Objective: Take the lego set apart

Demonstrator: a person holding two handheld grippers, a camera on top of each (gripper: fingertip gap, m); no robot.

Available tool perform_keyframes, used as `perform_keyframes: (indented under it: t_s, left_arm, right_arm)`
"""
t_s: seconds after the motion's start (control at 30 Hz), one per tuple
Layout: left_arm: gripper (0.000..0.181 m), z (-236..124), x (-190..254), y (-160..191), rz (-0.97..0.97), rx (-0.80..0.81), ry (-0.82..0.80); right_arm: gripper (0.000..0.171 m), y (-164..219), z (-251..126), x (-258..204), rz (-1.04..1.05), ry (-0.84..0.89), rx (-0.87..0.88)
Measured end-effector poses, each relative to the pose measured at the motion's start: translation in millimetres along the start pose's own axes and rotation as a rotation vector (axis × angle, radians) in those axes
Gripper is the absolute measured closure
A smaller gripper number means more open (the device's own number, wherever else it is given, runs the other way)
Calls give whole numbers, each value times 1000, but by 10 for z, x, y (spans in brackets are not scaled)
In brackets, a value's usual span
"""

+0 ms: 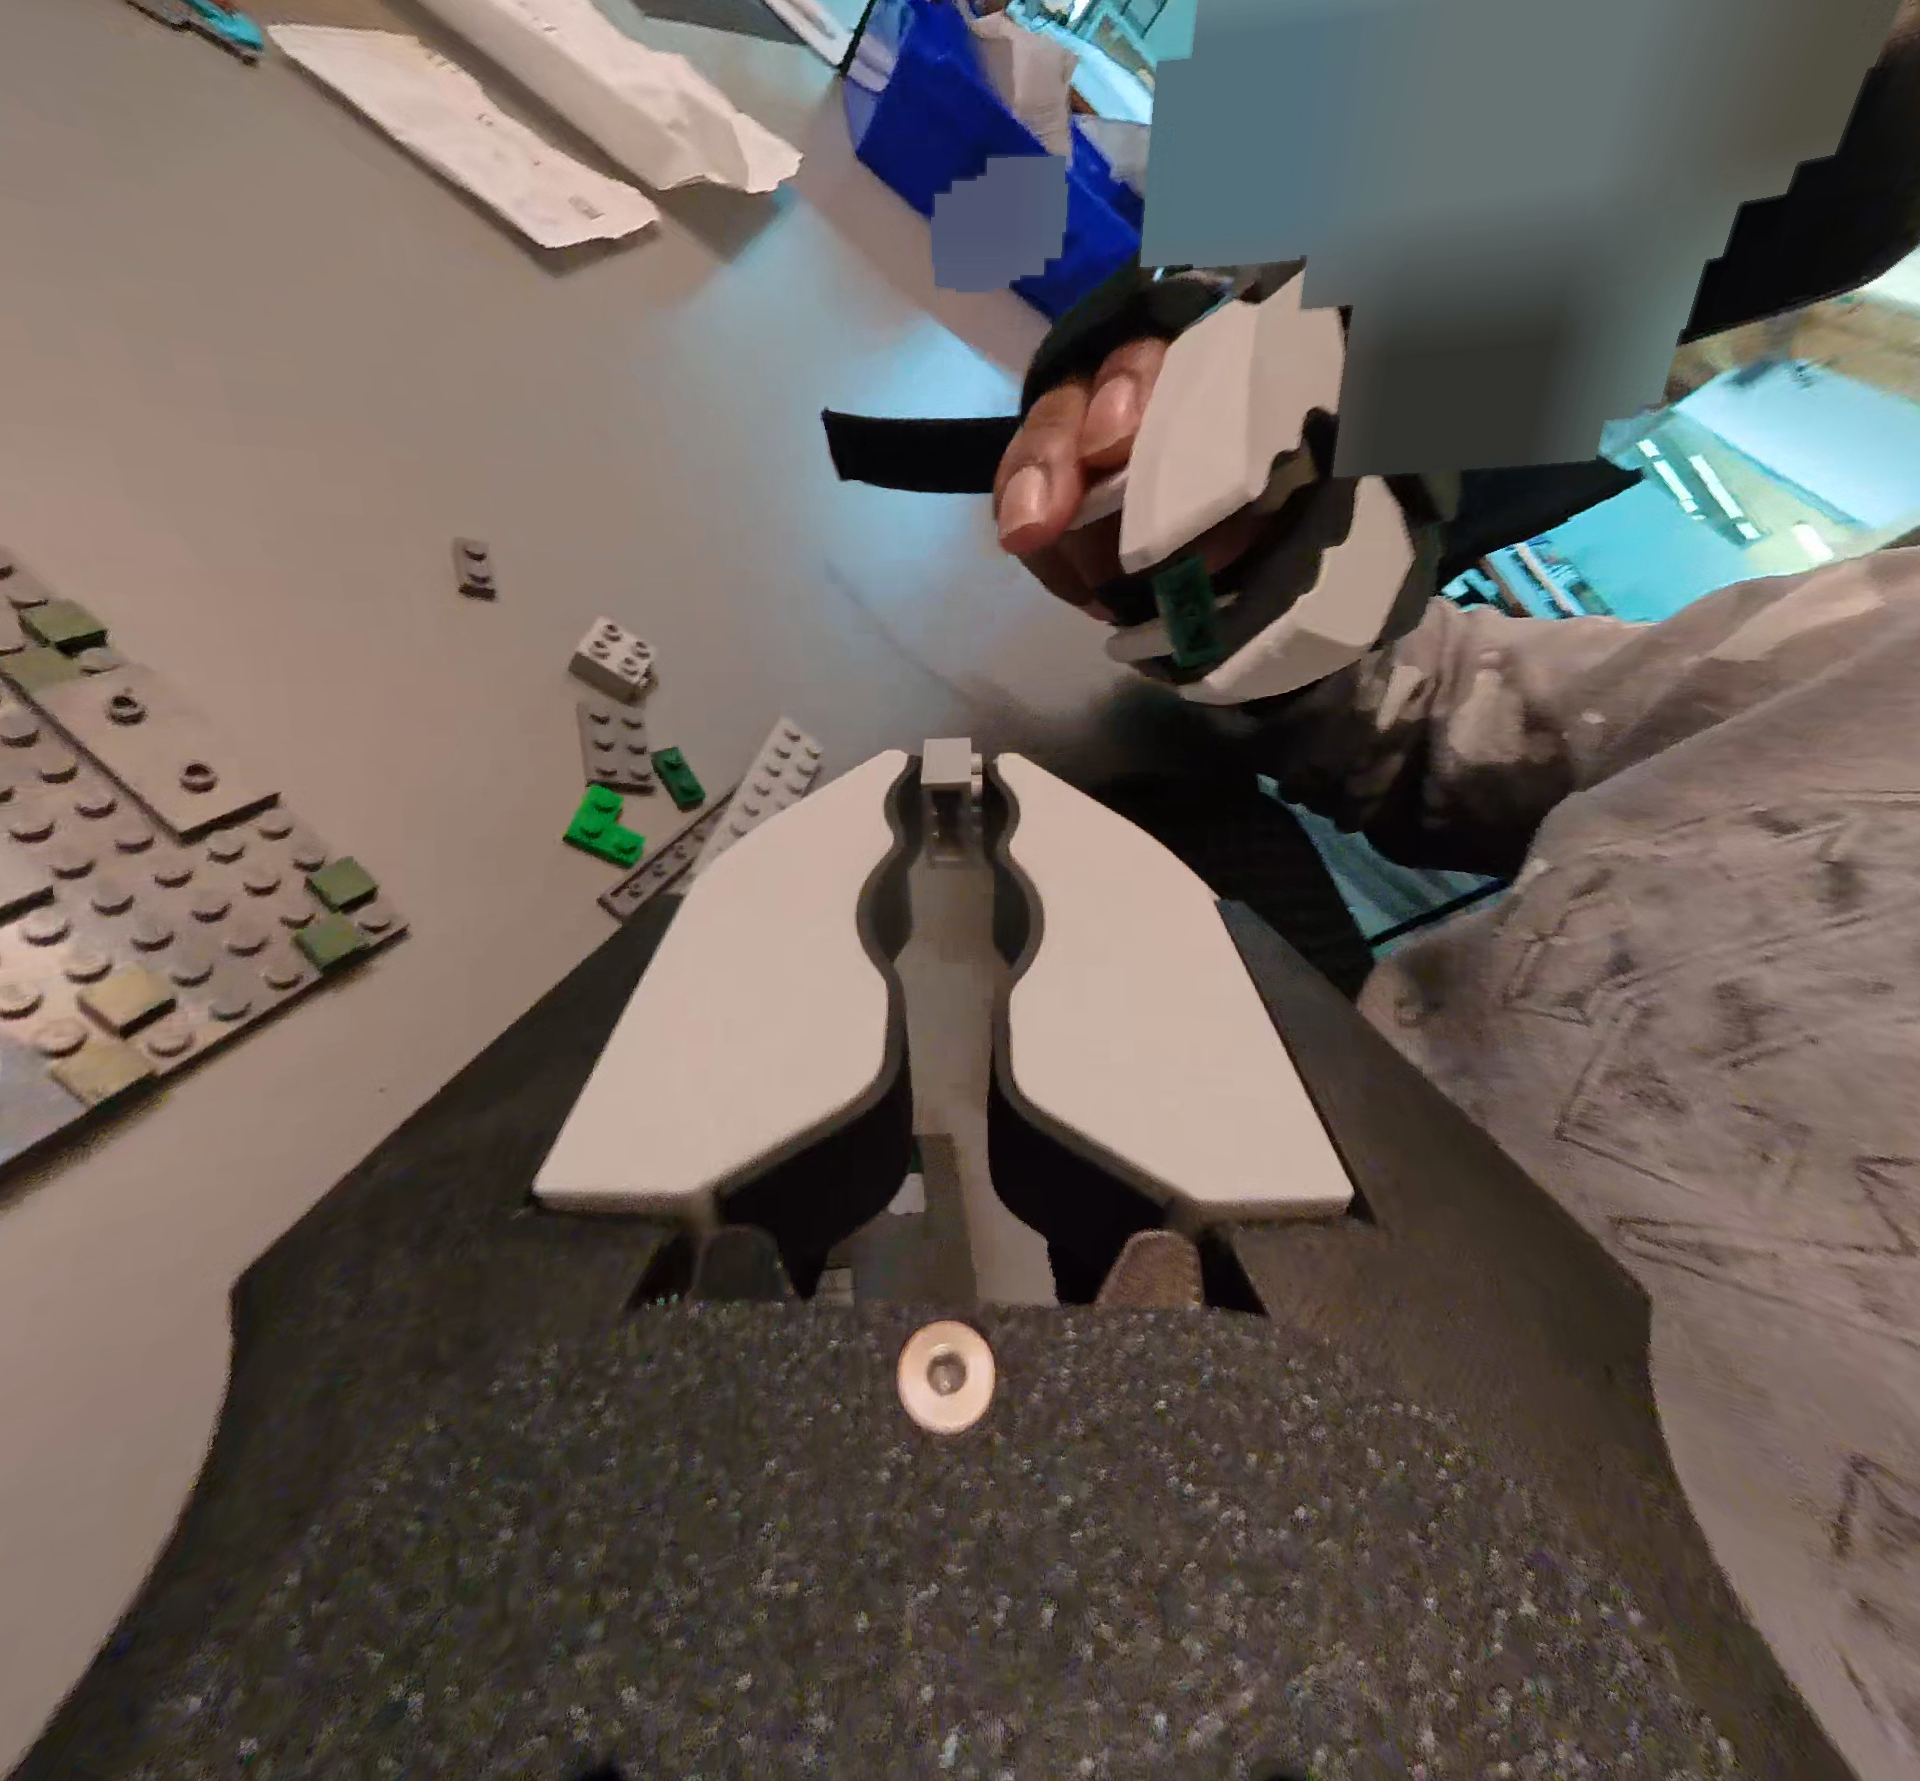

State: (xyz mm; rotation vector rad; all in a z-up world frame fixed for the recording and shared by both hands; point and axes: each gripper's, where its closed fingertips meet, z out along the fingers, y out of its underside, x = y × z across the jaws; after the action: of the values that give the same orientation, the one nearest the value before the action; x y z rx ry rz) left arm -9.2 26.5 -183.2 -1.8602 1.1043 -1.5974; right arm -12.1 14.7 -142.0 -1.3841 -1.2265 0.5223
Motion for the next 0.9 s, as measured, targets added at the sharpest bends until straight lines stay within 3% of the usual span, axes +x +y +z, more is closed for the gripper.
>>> perform_keyframes:
  t_s: [0.27, 0.47, 0.9]
  left_arm:
    - [158, 18, -93, 20, -3, -21, -49]
    - [163, -13, 139, -10, -116, 12, 128]
    - [173, -11, 229, 17, -146, 10, 173]
  right_arm:
    - [154, 232, 35, -26, 43, -35, -79]
    - [154, 358, 118, -103, -85, -42, -183]
    - [154, 245, 169, -184, -201, -51, -193]
